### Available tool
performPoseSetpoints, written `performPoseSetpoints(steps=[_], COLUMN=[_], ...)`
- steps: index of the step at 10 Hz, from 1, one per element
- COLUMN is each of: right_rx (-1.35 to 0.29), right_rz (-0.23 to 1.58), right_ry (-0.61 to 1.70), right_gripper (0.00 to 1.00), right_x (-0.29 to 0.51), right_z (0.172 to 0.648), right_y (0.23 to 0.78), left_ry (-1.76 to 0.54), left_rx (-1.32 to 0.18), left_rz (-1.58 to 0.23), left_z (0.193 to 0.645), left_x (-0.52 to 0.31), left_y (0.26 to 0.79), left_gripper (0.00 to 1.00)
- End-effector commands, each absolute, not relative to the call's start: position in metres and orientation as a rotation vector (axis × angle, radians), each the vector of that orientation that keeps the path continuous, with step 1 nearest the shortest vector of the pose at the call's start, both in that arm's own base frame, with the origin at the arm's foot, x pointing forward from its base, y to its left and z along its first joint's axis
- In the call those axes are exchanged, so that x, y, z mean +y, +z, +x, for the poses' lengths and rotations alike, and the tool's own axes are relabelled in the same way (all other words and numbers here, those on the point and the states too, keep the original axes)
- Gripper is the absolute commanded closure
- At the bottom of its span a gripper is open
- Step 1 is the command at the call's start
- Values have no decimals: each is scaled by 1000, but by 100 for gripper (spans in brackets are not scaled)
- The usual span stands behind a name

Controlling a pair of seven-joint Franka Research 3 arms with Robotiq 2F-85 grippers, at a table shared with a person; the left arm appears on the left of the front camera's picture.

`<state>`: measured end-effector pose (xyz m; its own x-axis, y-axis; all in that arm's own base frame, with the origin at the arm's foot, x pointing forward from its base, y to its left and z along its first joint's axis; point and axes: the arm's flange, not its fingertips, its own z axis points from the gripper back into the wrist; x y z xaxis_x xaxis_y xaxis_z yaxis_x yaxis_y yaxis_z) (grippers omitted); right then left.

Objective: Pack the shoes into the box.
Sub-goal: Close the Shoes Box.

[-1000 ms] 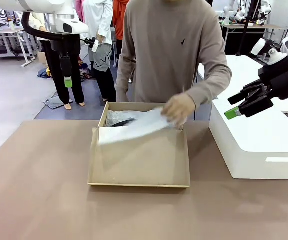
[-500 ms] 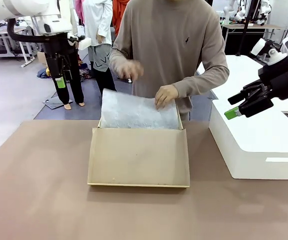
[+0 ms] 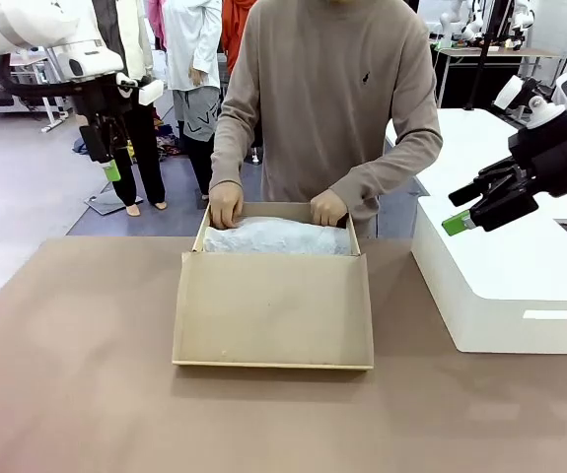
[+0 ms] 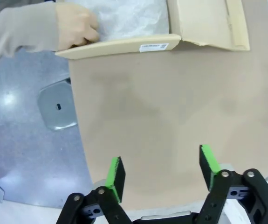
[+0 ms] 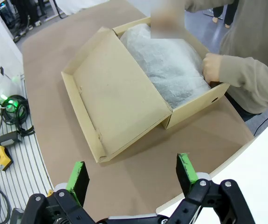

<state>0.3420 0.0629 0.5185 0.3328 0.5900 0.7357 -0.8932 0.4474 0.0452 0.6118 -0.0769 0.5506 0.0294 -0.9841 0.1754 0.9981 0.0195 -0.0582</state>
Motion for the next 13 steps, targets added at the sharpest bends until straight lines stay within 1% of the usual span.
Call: performPoseSetpoints(steps=[1,3,4,9,11,12,13], right_rx=[-746,-746,-746,-746,-746,-746,-746], right_rz=[519,519,519,519,519,519,519], right_ry=[1039,1039,1039,1039,1039,1039,1039], right_gripper=[0,0,0,0,0,0,0], right_x=[64,64,64,64,64,64,64], right_z=[346,346,346,346,346,346,346], right_y=[516,516,516,516,516,516,516], left_ry=[-1526,-1518,-1518,-1513,-1469,-1318,-1510], left_rx=[-137,-133,-124,-101,-111,-27,-107], left_rz=[-208,-207,-203,-188,-184,-36,-194], left_z=[603,603,603,601,599,600,608], left_x=[-72,-72,-70,-68,-70,-75,-72], left_y=[547,549,549,554,557,560,557], left_gripper=[57,95,100,100,100,100,100])
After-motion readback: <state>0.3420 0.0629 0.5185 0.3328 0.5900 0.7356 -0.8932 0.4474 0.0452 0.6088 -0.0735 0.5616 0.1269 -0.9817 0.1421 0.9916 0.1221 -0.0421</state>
